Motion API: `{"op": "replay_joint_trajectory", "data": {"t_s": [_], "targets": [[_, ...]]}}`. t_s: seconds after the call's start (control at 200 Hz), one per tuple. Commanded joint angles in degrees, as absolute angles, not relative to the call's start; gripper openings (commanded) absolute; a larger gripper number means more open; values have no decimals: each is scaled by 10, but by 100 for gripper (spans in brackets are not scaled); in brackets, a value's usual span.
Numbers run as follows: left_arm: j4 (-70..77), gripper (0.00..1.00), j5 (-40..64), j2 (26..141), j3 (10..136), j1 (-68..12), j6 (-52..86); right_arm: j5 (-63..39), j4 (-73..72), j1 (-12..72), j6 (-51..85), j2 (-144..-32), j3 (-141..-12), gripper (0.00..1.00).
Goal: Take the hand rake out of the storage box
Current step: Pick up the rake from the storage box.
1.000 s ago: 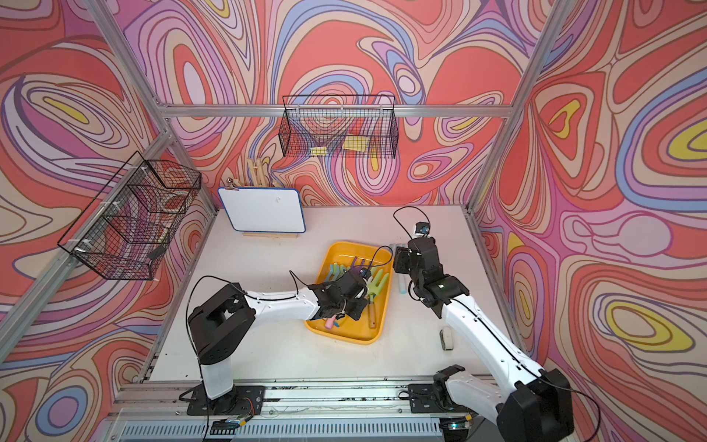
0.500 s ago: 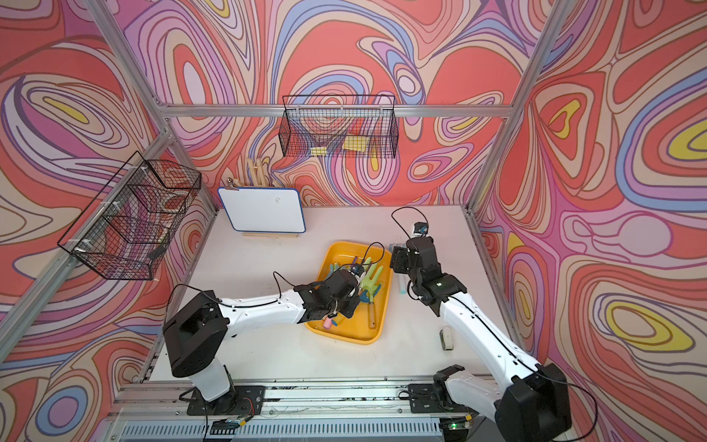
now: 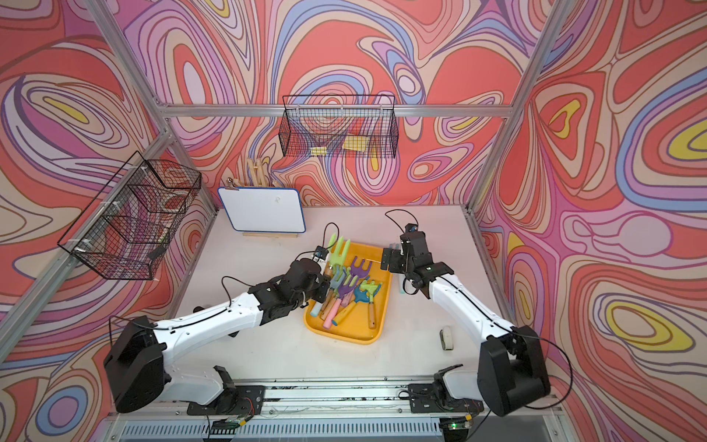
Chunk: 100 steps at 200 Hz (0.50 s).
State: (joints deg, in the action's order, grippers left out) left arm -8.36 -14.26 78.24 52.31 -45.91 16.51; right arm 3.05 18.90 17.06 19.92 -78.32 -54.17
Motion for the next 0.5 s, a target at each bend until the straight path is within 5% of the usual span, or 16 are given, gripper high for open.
{"op": "replay_joint_trajectory", "data": {"t_s": [0.0, 0.496], "targets": [[-102, 11, -162, 735, 504, -434, 165, -17, 202, 164, 204, -806, -558, 98], [-111, 11, -206, 686, 479, -397, 146, -42, 217, 163, 205, -876, -582, 98]]}}
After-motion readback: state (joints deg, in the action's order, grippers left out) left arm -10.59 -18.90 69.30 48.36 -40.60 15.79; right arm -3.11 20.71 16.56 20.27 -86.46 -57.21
